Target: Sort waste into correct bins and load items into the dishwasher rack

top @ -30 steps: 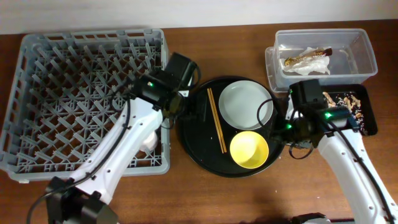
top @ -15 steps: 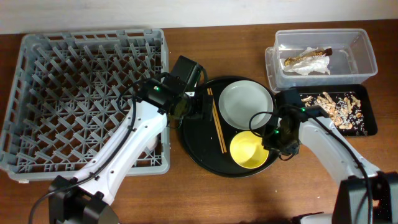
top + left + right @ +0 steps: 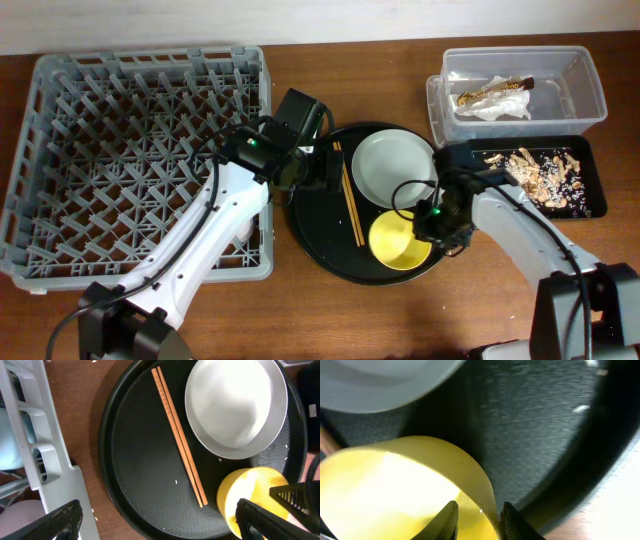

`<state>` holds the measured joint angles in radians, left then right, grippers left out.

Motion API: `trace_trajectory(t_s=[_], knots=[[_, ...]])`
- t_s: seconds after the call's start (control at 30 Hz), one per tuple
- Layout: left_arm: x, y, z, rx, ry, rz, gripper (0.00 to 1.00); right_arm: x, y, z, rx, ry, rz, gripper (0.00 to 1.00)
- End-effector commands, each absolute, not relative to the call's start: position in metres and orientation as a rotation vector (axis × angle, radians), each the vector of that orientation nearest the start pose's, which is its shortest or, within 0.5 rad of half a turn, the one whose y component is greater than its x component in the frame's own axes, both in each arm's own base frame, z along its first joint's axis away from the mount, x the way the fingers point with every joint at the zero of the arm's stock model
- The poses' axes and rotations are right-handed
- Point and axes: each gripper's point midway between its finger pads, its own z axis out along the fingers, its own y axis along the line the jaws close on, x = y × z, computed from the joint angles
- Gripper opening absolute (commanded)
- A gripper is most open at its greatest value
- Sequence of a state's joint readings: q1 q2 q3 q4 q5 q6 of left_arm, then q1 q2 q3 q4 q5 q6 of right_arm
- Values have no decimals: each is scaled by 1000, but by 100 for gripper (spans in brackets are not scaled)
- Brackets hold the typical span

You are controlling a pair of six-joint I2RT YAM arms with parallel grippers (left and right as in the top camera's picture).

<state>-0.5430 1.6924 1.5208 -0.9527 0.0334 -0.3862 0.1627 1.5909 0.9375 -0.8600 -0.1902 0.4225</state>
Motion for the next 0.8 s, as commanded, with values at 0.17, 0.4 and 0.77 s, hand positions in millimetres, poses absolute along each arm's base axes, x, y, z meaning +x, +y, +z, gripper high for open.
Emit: trace_trajectory(t_s=[0.17,0.4,0.77], knots=[[347,-217,173,224,2724,-319,98,260,99,41,302,3092,388,31],[348,-215,173,220,2720,-305,98,275,101,92,237,3006,404,31],[362,-209,178,221,2658,-233,99,304,99,123,215,2876,376,32]])
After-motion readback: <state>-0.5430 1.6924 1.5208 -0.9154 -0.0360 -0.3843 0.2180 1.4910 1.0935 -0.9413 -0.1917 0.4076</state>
